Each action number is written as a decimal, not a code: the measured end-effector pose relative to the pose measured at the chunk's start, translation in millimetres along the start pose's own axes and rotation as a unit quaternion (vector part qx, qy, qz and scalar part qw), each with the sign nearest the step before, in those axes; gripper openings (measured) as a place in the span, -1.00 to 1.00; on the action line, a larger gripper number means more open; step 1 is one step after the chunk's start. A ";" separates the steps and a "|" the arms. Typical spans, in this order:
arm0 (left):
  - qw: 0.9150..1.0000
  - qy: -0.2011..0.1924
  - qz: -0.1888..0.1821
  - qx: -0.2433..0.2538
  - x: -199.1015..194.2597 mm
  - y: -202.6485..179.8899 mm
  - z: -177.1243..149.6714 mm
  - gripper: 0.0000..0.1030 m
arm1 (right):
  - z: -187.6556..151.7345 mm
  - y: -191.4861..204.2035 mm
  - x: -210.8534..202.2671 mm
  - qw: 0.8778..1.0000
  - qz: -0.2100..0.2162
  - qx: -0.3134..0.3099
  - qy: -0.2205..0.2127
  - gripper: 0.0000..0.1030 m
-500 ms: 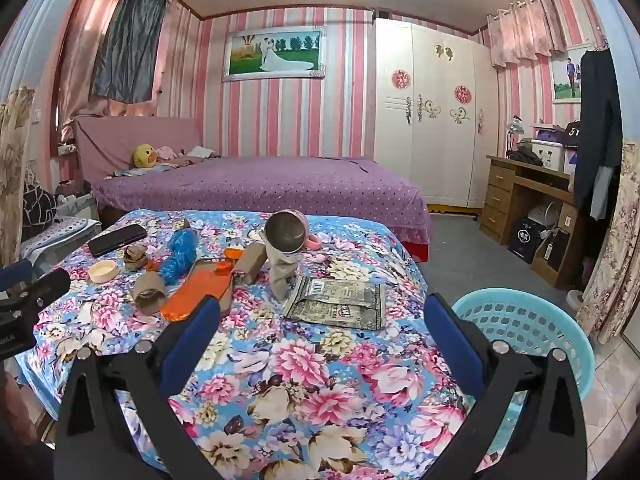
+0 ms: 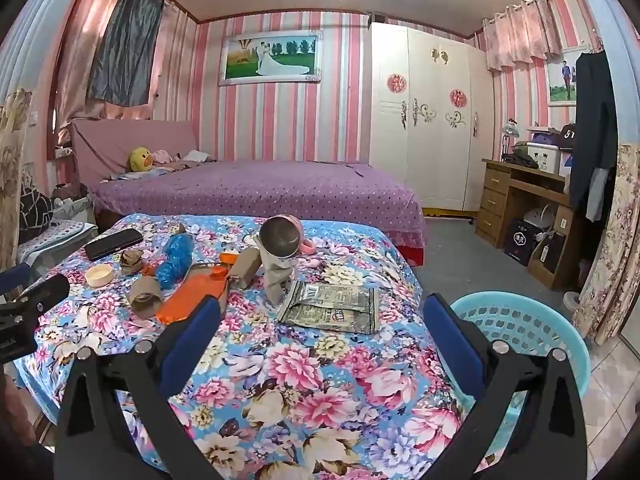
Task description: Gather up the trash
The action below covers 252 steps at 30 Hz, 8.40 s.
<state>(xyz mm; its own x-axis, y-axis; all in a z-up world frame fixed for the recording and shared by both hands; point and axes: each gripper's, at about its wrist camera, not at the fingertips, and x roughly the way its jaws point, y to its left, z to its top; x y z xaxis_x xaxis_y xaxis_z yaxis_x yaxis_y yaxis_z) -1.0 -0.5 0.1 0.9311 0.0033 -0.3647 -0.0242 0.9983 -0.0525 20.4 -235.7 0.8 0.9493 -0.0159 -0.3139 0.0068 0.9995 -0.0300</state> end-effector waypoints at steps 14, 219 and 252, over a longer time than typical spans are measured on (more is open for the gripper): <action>1.000 0.000 0.002 0.003 2.7 -0.8 -0.7 0.90 | -2.3 8.5 1.0 1.000 -0.007 -0.004 0.001 0.93; 0.990 0.119 0.063 0.042 91.5 101.0 3.8 -1.00 | -22.3 162.3 178.1 0.969 0.108 -0.073 0.209 0.33; 0.990 0.114 0.078 0.024 102.4 103.7 5.0 -1.00 | -8.6 115.3 138.6 0.969 0.181 -0.062 0.157 -0.88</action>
<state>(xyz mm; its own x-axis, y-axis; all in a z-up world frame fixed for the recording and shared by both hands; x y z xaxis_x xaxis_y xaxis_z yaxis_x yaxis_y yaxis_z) 93.6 103.6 -38.1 0.8106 0.1498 -0.5661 -0.1384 0.9884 0.0633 150.1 -122.9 -54.3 0.7396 0.3091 -0.5979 -0.3661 0.9301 0.0280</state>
